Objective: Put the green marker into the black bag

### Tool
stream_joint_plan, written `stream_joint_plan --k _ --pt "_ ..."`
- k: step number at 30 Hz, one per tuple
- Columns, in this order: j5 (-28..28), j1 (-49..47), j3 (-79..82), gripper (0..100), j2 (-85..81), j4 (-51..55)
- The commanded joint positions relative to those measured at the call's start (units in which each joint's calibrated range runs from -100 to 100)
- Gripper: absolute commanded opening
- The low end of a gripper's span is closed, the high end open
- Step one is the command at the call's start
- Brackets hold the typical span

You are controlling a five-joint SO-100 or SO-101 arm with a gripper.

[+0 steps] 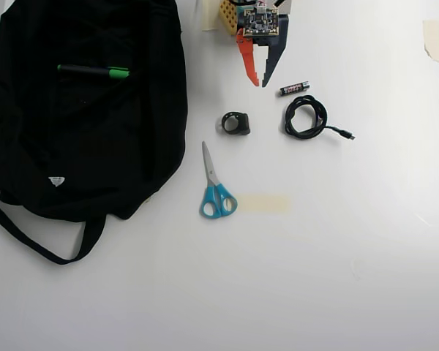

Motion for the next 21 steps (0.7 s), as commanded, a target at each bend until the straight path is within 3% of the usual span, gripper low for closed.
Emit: stream_joint_plan --k 1,21 --pt "0.2 -0.5 2.6 2 -4.8 -0.1" --pt "0.3 -4.9 21.9 2 -21.1 0.1"
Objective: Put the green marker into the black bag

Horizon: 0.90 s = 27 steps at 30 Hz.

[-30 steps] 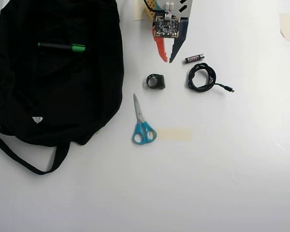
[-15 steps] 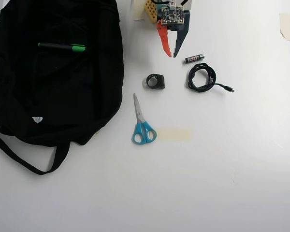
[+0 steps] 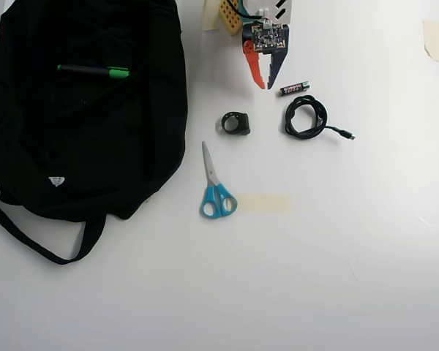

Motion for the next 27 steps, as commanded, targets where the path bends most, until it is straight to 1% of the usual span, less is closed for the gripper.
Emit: stream_joint_plan --k 1,8,15,18,22,27 --pt "0.3 0.2 3.6 2 -3.9 0.1" --pt "-0.1 0.5 8.6 2 -5.6 0.3" --pt "-0.2 0.5 8.6 3 -5.6 10.2" --pt "-0.2 0.9 8.6 3 -5.6 10.6" --pt "0.1 4.9 8.6 2 -5.6 11.2" --pt "0.2 5.1 8.6 2 -5.6 11.3"
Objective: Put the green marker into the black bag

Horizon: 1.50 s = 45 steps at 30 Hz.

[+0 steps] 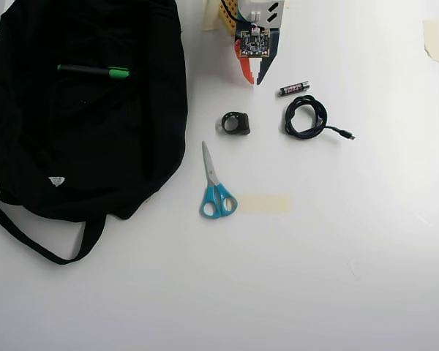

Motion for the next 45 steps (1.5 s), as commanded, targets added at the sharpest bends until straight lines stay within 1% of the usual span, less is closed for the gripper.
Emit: stream_joint_plan --k 1,45 --pt "0.2 0.5 1.2 2 -0.7 1.5" --pt "0.2 1.1 1.2 2 -0.6 1.5"
